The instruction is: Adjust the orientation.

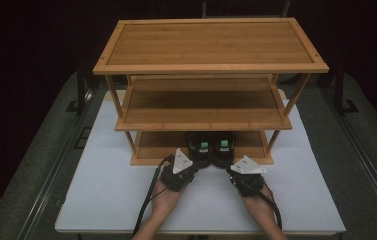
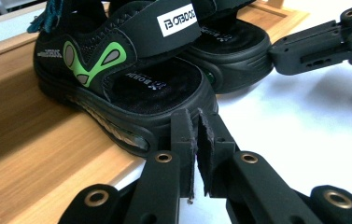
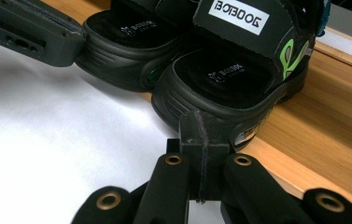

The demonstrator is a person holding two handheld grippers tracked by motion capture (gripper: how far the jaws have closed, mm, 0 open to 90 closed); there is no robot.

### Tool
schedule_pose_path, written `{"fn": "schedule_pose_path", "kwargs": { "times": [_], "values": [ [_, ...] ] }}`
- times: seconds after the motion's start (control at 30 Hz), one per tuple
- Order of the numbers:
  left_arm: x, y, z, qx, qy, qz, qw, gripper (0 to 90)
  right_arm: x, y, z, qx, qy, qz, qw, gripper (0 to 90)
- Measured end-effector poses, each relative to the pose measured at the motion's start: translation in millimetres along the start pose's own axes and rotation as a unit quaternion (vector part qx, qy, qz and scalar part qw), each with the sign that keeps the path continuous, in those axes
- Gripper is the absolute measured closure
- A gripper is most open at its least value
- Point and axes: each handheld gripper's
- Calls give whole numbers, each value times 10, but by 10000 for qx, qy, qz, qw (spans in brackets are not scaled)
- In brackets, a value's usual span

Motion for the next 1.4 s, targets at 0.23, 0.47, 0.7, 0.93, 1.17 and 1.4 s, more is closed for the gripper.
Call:
{"fn": "schedule_pose_path", "kwargs": {
  "times": [0.23,0.47,0.7,0.93,1.17,1.4],
  "values": [
    [-43,12,72,87,127,-7,9999,847,-84,67,8,-20,-33,20,10000,897],
    [-105,74,116,34,228,92,9997,846,-168,78,-3,-54,-110,53,9999,898],
    [-135,89,153,73,273,127,9995,845,-213,99,2,-49,-133,79,9999,897],
    [-151,82,182,93,248,147,9995,832,-248,105,-6,-82,-133,96,9998,897],
    [-102,77,152,75,147,170,9997,740,-217,98,-33,-226,42,99,9997,818],
    [-17,81,129,2,28,147,9999,681,-152,91,-91,-361,301,157,9988,754]
  ]
}}
Point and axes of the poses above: each handheld gripper's, and its own axes: x roughly backward along the jaws, y roughly out of its top, z roughly to its left, and after that the axes turned 11 degrees about -y, right-handed
